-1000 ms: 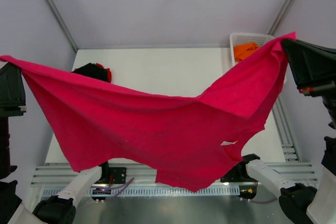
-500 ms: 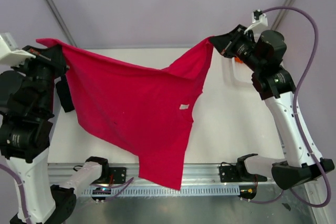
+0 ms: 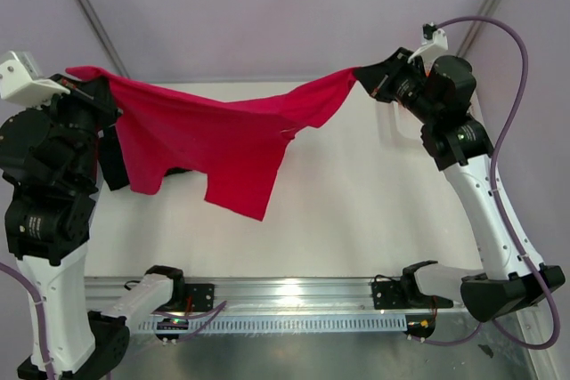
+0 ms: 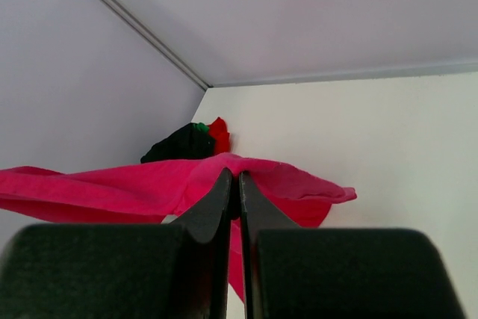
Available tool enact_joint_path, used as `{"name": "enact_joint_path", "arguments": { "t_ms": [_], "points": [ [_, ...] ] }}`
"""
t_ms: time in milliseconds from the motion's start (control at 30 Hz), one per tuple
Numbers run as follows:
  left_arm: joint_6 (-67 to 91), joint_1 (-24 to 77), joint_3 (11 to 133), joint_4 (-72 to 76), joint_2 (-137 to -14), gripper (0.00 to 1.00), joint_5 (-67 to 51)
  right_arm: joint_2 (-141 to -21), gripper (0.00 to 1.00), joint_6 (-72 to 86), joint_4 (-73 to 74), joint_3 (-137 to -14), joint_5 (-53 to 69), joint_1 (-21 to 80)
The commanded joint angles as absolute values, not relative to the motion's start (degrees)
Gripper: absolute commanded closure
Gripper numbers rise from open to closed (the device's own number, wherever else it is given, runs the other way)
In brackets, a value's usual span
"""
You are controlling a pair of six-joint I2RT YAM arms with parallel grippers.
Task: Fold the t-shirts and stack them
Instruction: Flatten out the tshirt
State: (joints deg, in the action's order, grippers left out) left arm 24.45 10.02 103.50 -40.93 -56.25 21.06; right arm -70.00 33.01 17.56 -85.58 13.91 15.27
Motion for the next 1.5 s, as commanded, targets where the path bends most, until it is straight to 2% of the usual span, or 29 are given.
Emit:
{"name": "enact_joint_path", "arguments": {
  "t_ms": [0,333,567,700,967,1300,1467],
  "points": [
    [23.7,9.9,103.7,-37.6,-55.8,1.0,22.0,-68.7,0.97,31.7,14.4,-85.3,12.7,15.4],
    [24.3,9.9,104.1,-38.4,-55.5,1.0,21.6,-67.6,0.97,31.6,16.6,-87.1,13.1,15.3],
    [27.6,9.9,114.5,-43.4,-54.6,1.0,11.6,-59.9,0.97,31.8,15.9,-90.0,19.1,15.3],
    [30.8,9.9,119.9,-44.6,-53.7,1.0,6.1,-56.4,0.97,32.6,17.3,-96.1,22.9,15.3],
    [34.1,9.9,124.8,-44.1,-50.8,1.0,3.4,-53.3,0.97,32.8,25.0,-112.8,20.7,15.3],
    [34.9,9.9,123.8,-42.8,-48.0,1.0,5.4,-49.7,0.97,40.5,23.5,-115.0,19.2,15.3],
    [32.2,9.9,110.3,-40.3,-48.0,1.0,12.1,-51.1,0.97,40.1,23.6,-104.8,16.3,15.4]
  ]
}}
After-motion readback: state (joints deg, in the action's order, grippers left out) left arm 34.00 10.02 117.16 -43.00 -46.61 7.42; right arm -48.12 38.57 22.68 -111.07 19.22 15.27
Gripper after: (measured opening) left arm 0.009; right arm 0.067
